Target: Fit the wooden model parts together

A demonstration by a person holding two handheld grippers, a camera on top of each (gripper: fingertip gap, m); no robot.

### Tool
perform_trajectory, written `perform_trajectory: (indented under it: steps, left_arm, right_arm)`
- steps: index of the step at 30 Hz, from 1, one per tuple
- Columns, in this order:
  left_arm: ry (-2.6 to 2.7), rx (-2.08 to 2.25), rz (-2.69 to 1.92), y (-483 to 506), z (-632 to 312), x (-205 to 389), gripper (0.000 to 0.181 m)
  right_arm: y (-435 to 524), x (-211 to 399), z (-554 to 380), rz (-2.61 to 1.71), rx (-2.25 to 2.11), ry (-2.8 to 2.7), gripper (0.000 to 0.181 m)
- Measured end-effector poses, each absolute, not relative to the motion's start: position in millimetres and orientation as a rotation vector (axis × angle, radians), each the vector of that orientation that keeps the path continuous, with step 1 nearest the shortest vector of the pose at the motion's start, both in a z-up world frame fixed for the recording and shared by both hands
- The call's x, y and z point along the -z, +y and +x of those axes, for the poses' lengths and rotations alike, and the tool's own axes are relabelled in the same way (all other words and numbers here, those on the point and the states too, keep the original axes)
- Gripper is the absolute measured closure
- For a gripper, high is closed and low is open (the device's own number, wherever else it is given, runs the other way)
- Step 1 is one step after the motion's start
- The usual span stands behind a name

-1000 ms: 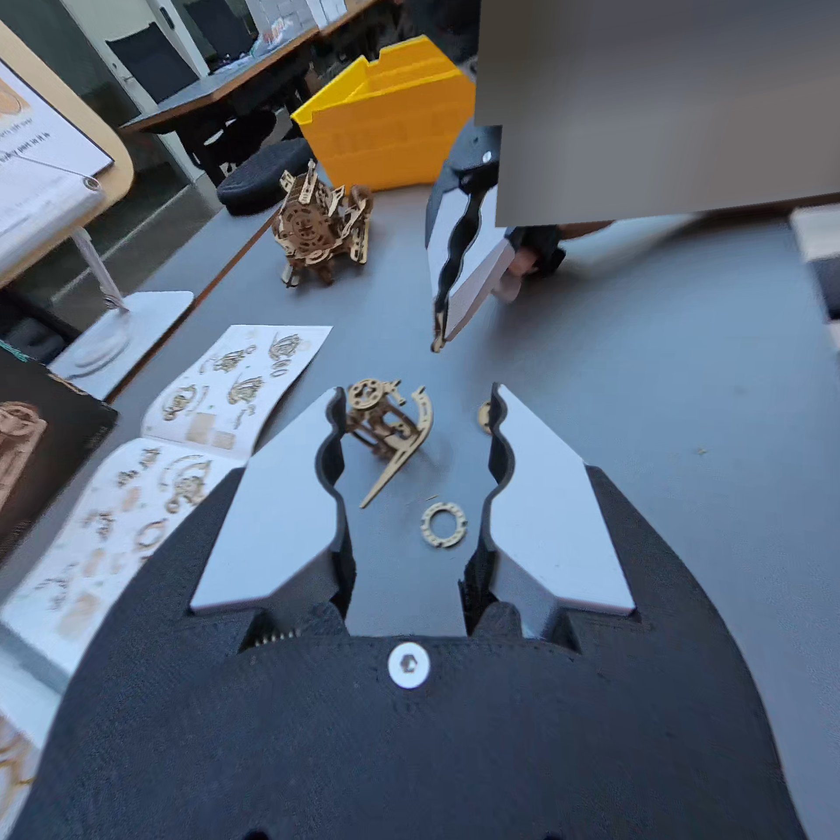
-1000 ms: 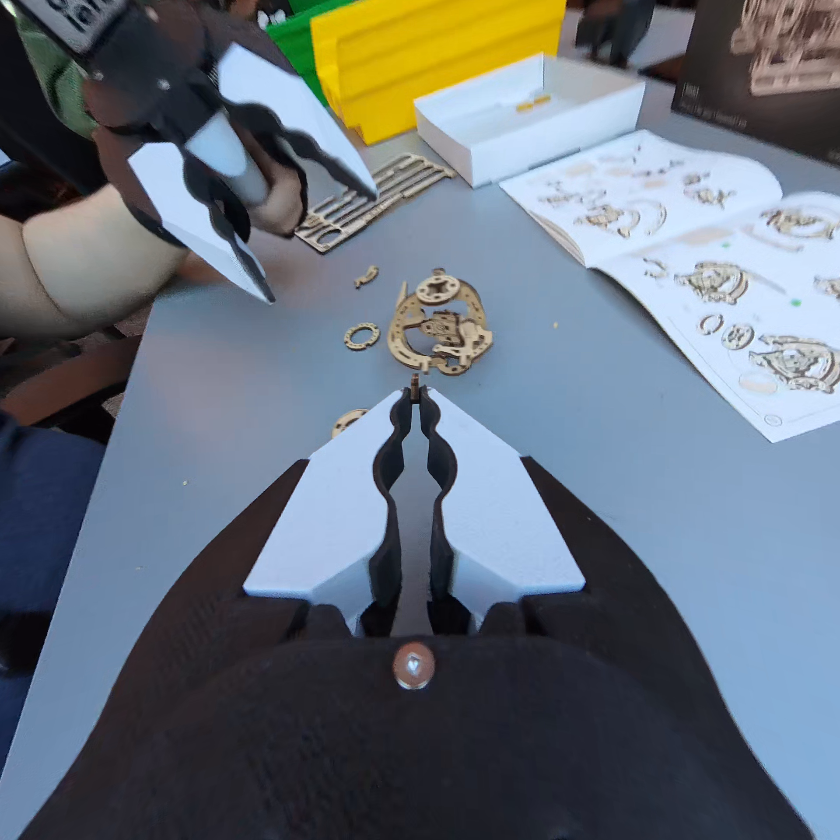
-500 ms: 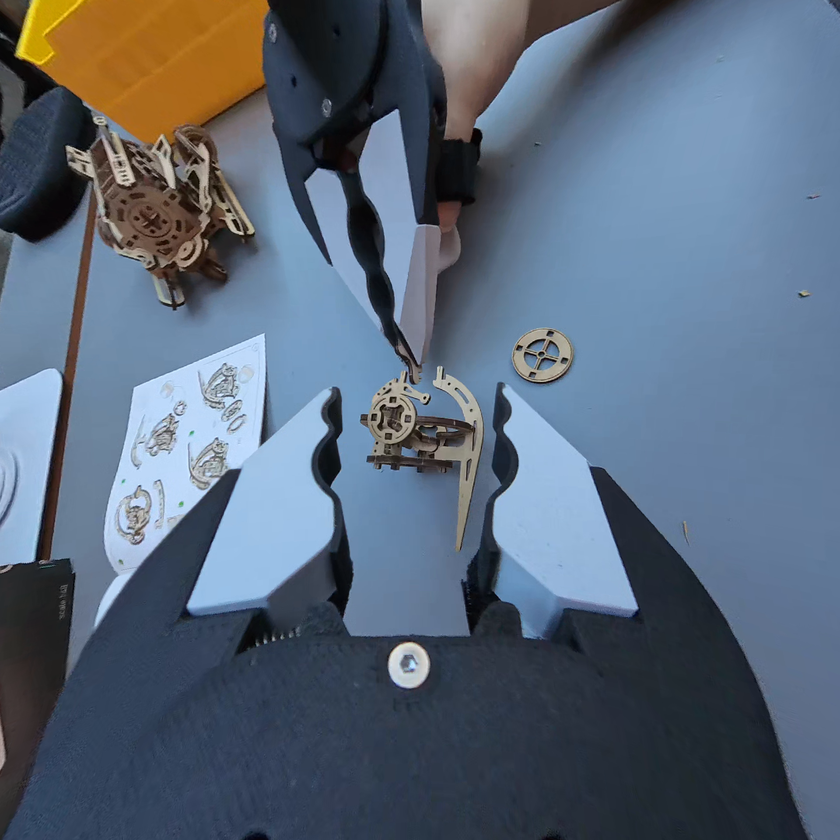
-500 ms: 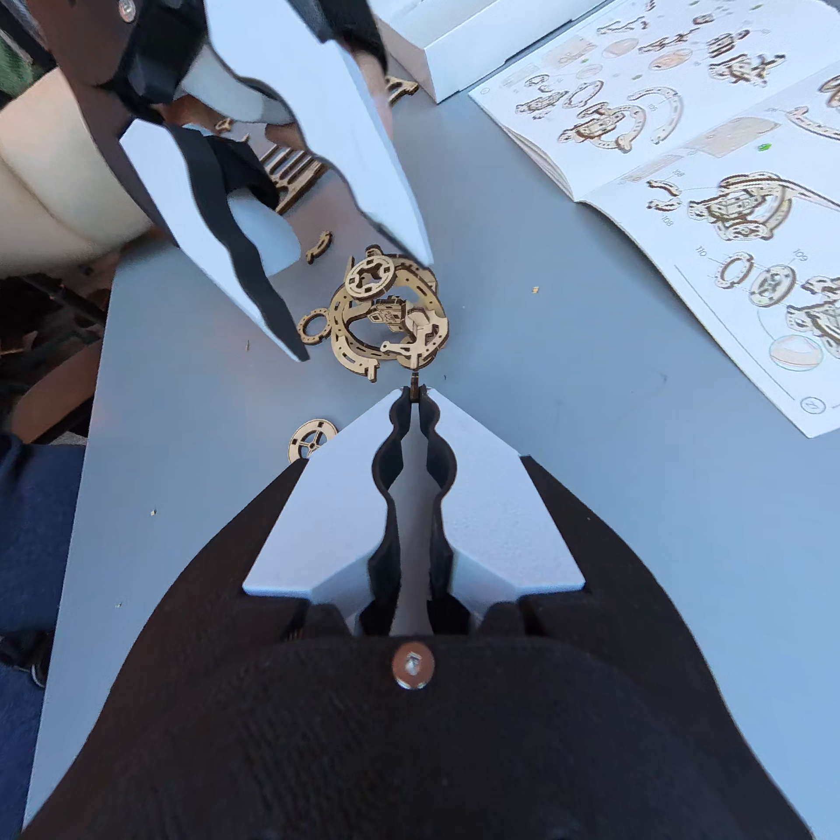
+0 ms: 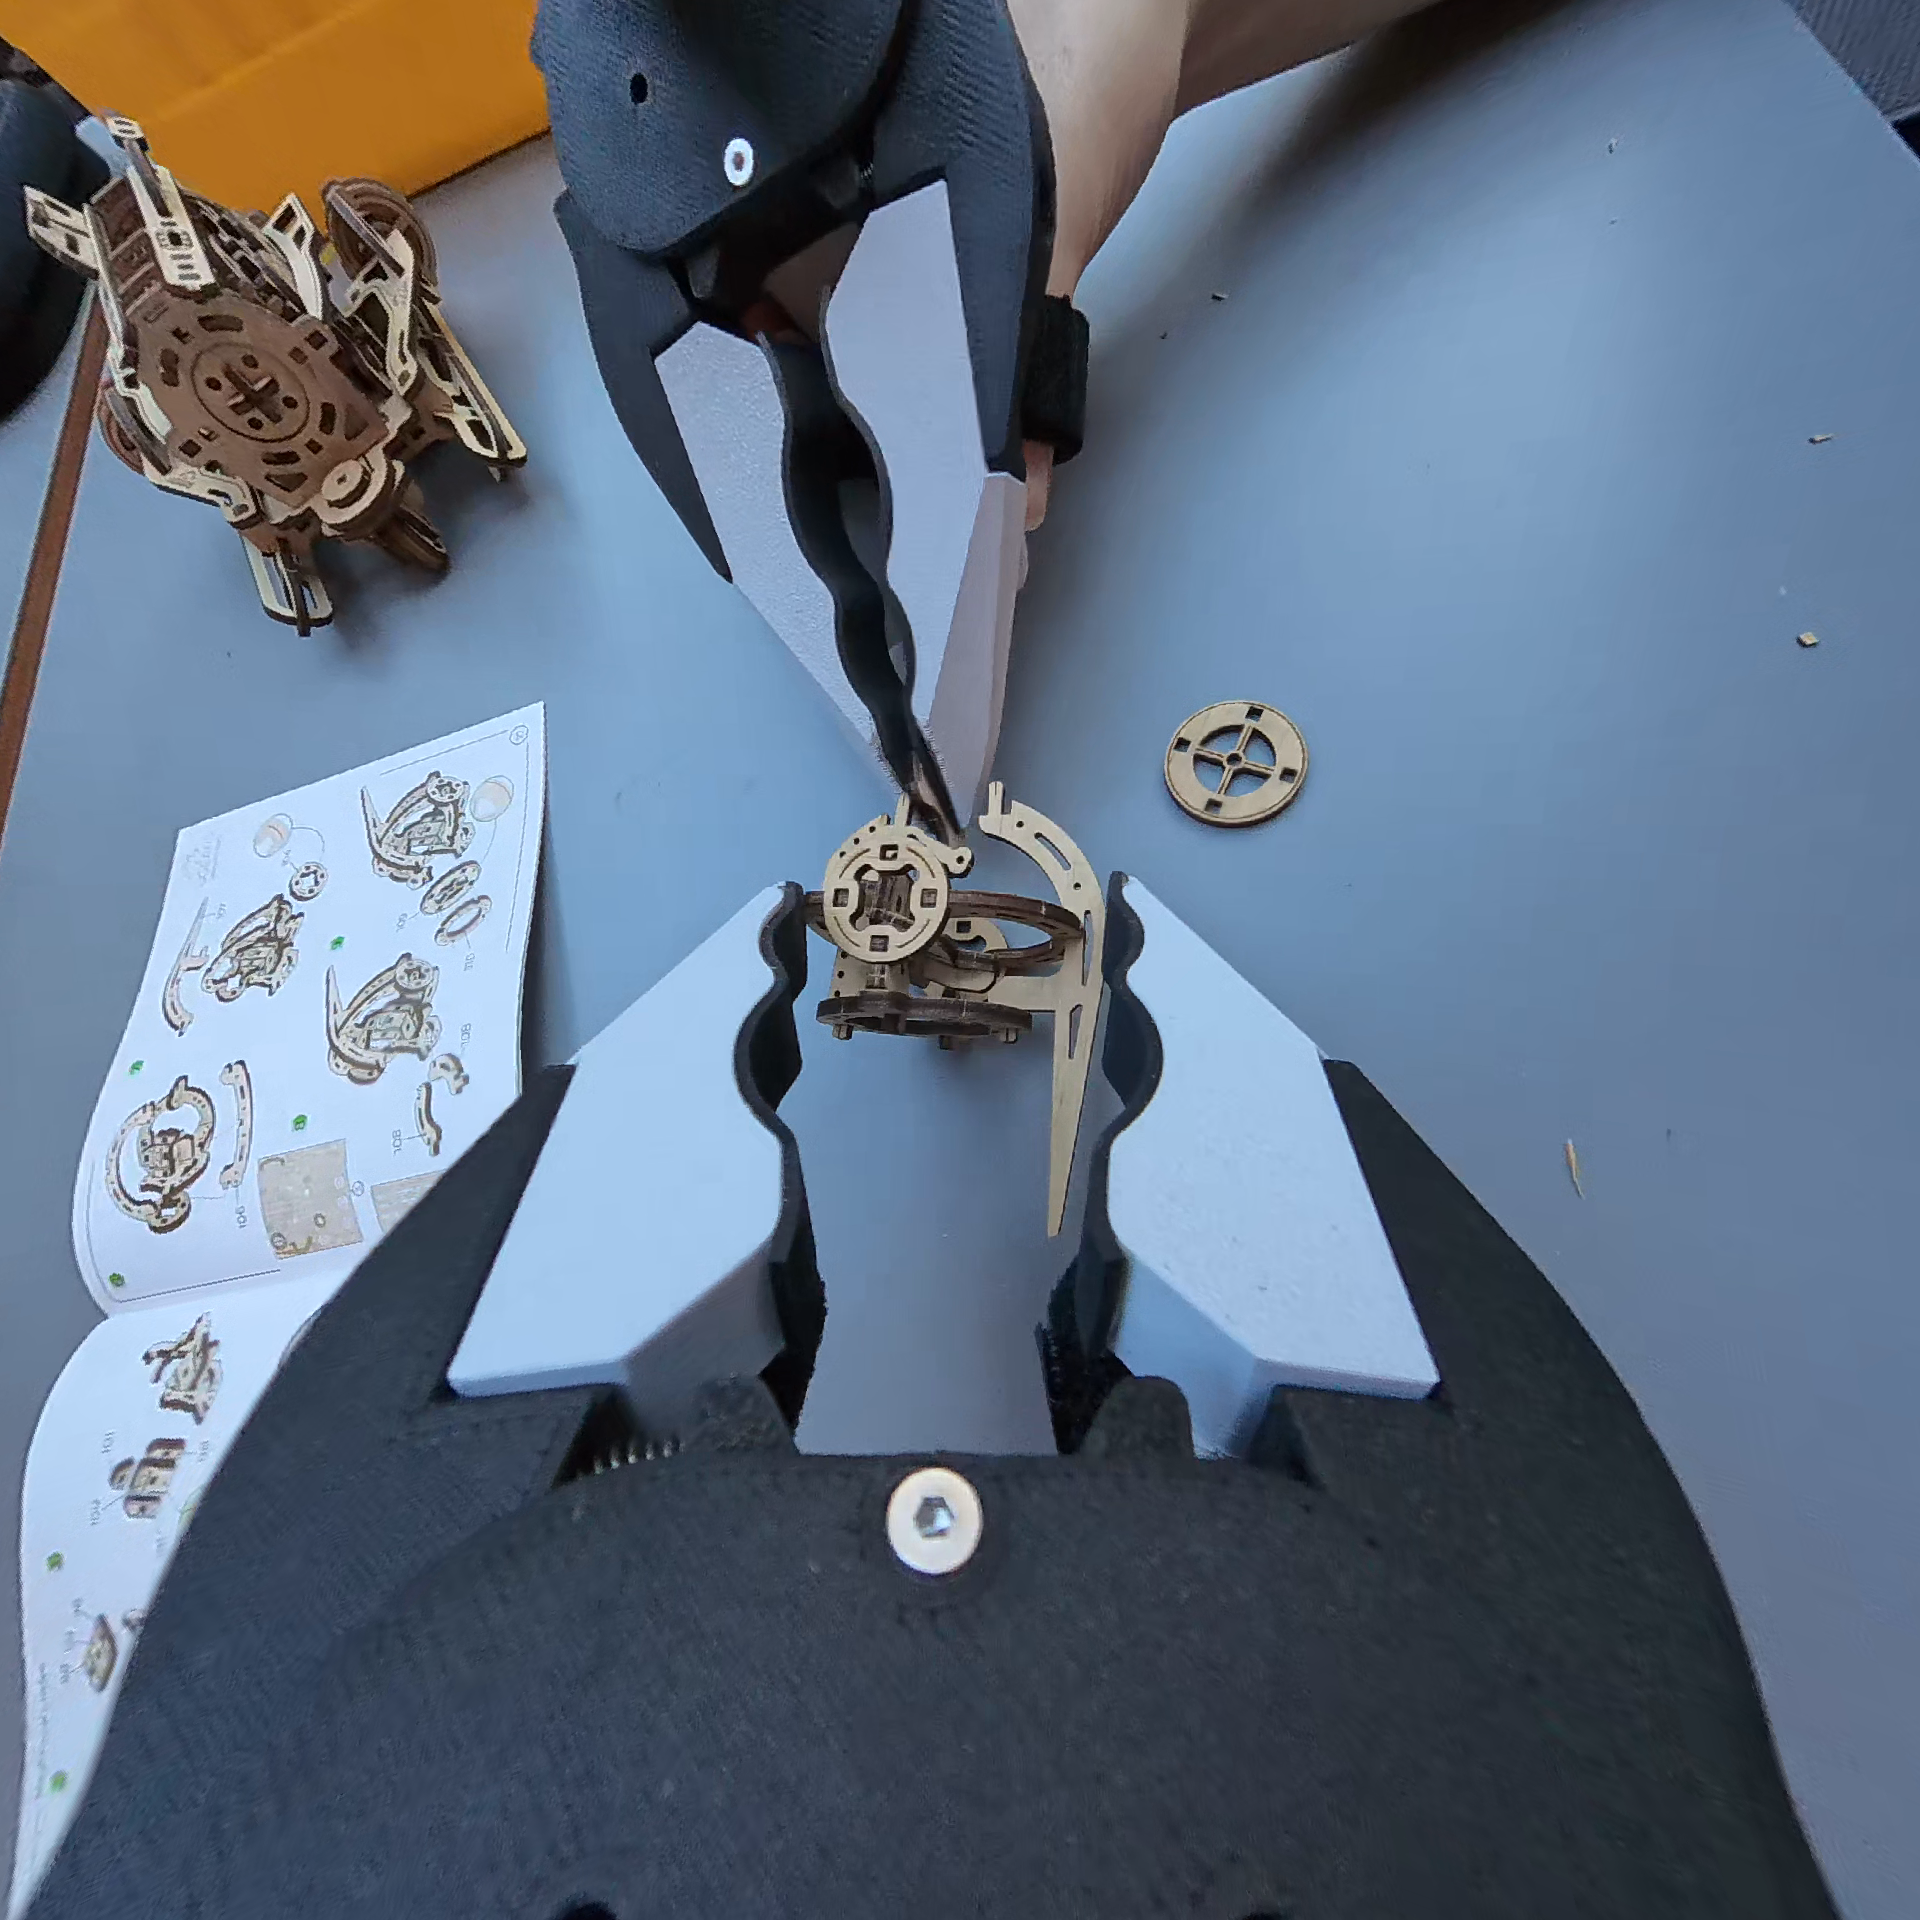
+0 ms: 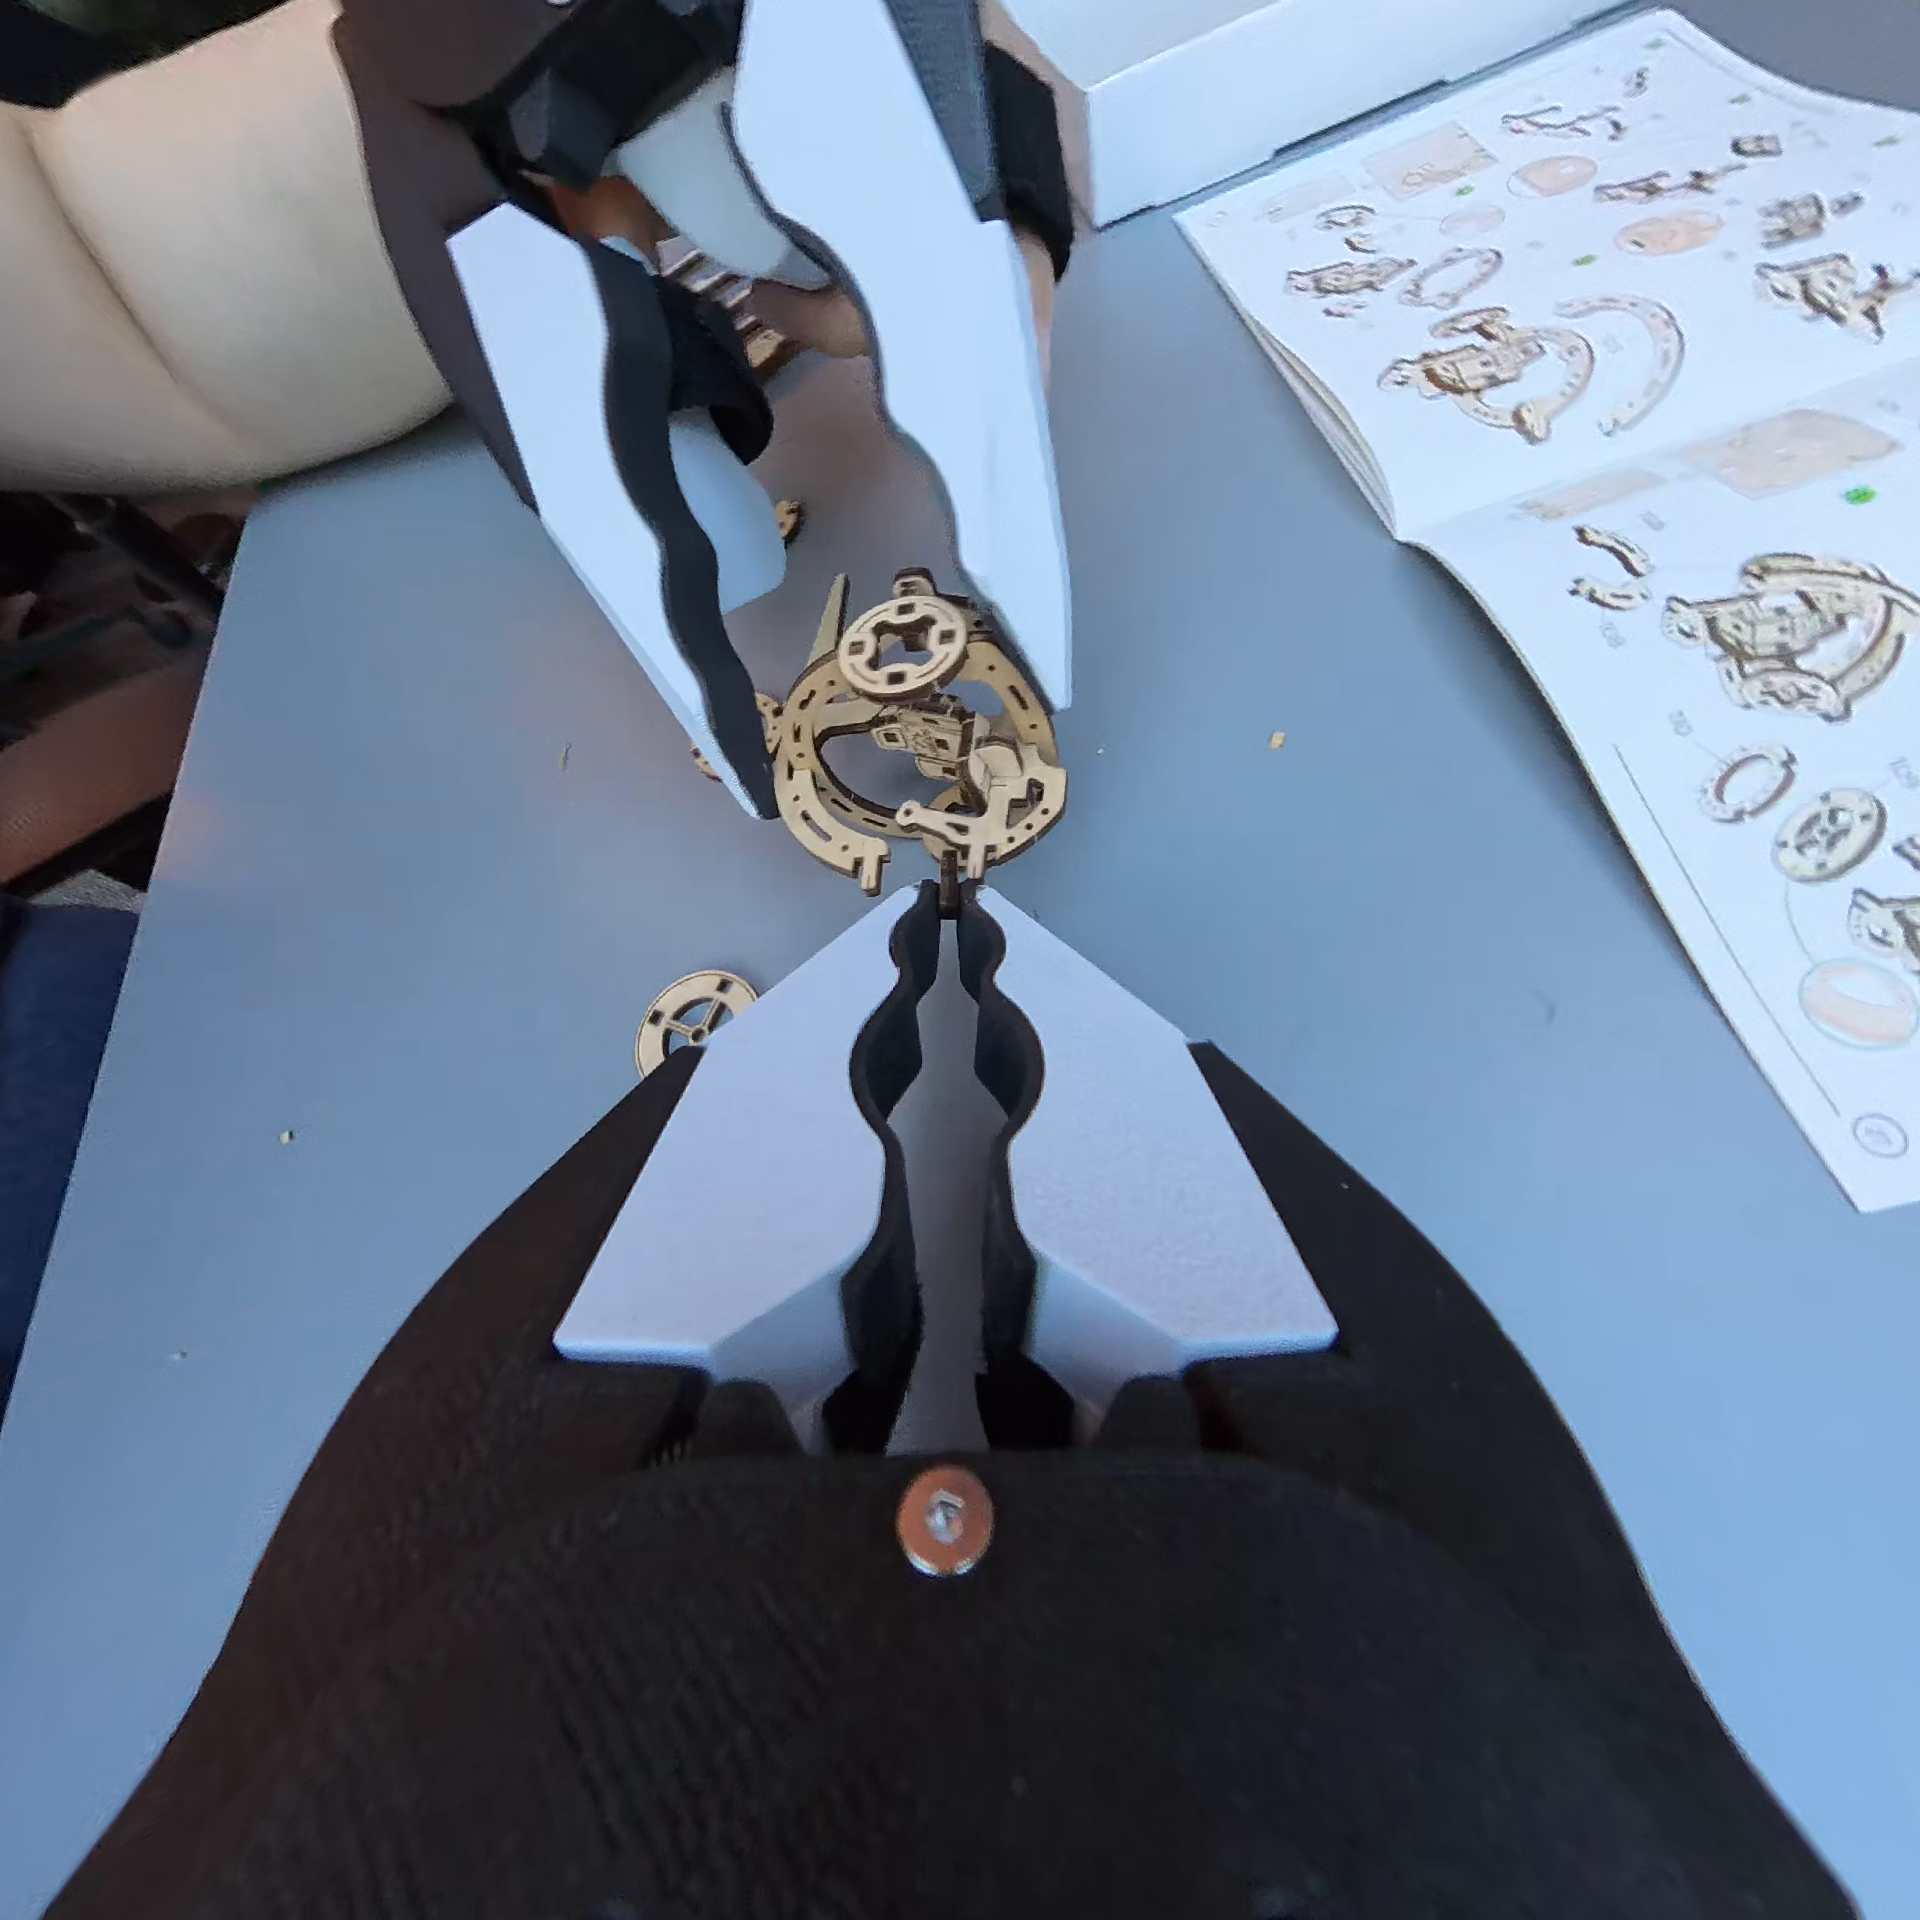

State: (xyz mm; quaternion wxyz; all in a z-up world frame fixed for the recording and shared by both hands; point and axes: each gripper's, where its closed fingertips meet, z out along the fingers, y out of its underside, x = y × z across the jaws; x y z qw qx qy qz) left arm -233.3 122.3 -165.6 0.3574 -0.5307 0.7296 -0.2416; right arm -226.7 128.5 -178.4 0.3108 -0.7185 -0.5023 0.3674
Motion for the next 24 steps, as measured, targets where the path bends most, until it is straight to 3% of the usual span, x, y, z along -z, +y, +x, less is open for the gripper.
perform_trajectory:
  steps: [1,10,17,24]
  left_arm:
    - [1.879,0.632,-1.37,122,-235,165,0.125]
    - [1.826,0.658,-1.368,123,-242,169,0.124]
    - [1.883,0.606,-1.459,121,-242,165,0.11]
    - [1.942,0.454,-1.526,128,-239,180,0.117]
  right_arm:
    - [128,179,-228,-1.88,-0.956,-1.35,0.18]
    - [131,185,-234,-1.889,-0.898,-1.398,0.18]
    - [131,188,-234,-1.893,-0.867,-1.411,0.18]
    - [131,191,-233,-1.897,-0.822,-1.419,0.18]
